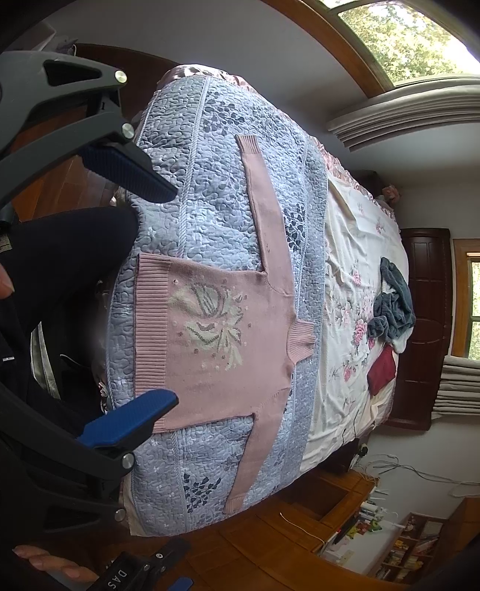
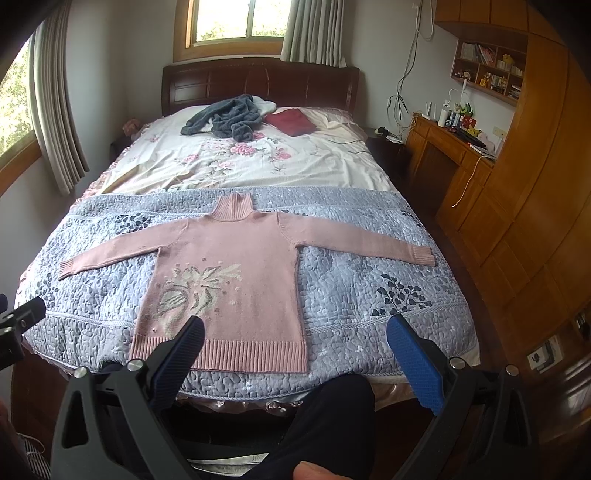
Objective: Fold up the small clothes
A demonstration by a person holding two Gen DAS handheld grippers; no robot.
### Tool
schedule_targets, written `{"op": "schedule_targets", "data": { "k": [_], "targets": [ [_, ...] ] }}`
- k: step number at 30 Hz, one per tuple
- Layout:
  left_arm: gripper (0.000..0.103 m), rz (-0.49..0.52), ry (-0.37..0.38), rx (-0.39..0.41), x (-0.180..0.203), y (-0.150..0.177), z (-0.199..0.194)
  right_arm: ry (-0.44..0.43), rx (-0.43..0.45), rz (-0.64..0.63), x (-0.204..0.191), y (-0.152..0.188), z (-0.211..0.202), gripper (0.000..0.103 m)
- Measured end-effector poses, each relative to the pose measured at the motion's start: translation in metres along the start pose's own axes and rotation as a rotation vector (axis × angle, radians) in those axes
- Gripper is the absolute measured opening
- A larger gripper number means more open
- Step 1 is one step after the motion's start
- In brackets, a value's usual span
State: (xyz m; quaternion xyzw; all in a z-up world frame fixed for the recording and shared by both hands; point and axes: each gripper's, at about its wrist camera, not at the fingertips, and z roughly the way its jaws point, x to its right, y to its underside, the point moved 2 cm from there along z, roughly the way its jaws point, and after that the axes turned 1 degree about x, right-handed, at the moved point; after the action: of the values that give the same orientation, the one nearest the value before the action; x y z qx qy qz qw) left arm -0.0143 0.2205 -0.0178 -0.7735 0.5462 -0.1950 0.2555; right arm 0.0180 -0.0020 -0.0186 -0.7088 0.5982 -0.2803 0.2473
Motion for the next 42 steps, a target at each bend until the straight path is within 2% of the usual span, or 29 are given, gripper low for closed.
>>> {"op": "schedule_targets", "data": {
  "k": [6, 8, 10, 11, 14, 16, 19, 21, 23, 25, 27, 30, 33, 36, 39, 42],
  "targets": [
    [0.1, 0.007, 0.003, 0.0, 0.001, 0.0, 0.006, 0.016, -0.001, -0.011, 0.002, -0.001, 0.006, 0.099],
    [0.1, 0.012, 0.029, 0.009, 0.002, -0.001, 0.014, 0.014, 0.047, -0.017, 0.005, 0.0, 0.012, 0.099],
    [0.1, 0.031, 0.09, 0.052, 0.002, -0.001, 0.022, -0.085, 0.118, -0.034, 0.009, 0.002, 0.024, 0.099],
    [0.1, 0.046, 0.142, 0.07, 0.002, -0.001, 0.026, -0.123, 0.124, -0.036, 0.014, 0.003, 0.035, 0.099],
    [0.1, 0.036, 0.246, 0.065, -0.001, -0.003, 0.042, -0.055, 0.034, -0.077, 0.027, 0.005, 0.085, 0.098],
    [0.1, 0.027, 0.275, 0.06, 0.0, -0.006, 0.052, -0.015, -0.005, -0.072, 0.044, 0.005, 0.116, 0.094],
    [0.1, 0.037, 0.274, 0.059, 0.005, -0.01, 0.063, -0.029, -0.067, 0.012, 0.082, 0.004, 0.157, 0.081],
    [0.1, 0.043, 0.265, 0.069, 0.008, -0.014, 0.07, -0.025, -0.089, 0.078, 0.112, -0.002, 0.184, 0.063],
    [0.1, 0.048, 0.266, 0.081, 0.012, -0.018, 0.075, -0.03, -0.135, 0.163, 0.147, -0.007, 0.216, 0.057],
    [0.1, 0.041, 0.274, 0.083, 0.014, -0.025, 0.083, -0.085, -0.196, 0.311, 0.188, -0.009, 0.25, 0.053],
    [0.1, 0.022, 0.32, 0.073, 0.016, -0.031, 0.092, -0.135, -0.239, 0.487, 0.235, -0.005, 0.283, 0.053],
    [0.1, -0.039, 0.394, 0.058, 0.017, -0.043, 0.109, -0.166, -0.27, 0.706, 0.297, 0.006, 0.329, 0.052],
    [0.1, -0.088, 0.433, 0.057, 0.021, -0.053, 0.125, -0.245, -0.294, 0.936, 0.35, 0.022, 0.37, 0.053],
    [0.1, -0.106, 0.44, 0.041, 0.029, -0.062, 0.145, -0.283, -0.255, 1.114, 0.394, 0.035, 0.404, 0.053],
    [0.1, -0.106, 0.43, 0.004, 0.038, -0.072, 0.166, -0.367, -0.158, 1.289, 0.432, 0.041, 0.435, 0.053],
    [0.1, -0.113, 0.421, -0.032, 0.045, -0.075, 0.187, -0.421, -0.092, 1.4, 0.46, 0.042, 0.467, 0.052]
  ]
}}
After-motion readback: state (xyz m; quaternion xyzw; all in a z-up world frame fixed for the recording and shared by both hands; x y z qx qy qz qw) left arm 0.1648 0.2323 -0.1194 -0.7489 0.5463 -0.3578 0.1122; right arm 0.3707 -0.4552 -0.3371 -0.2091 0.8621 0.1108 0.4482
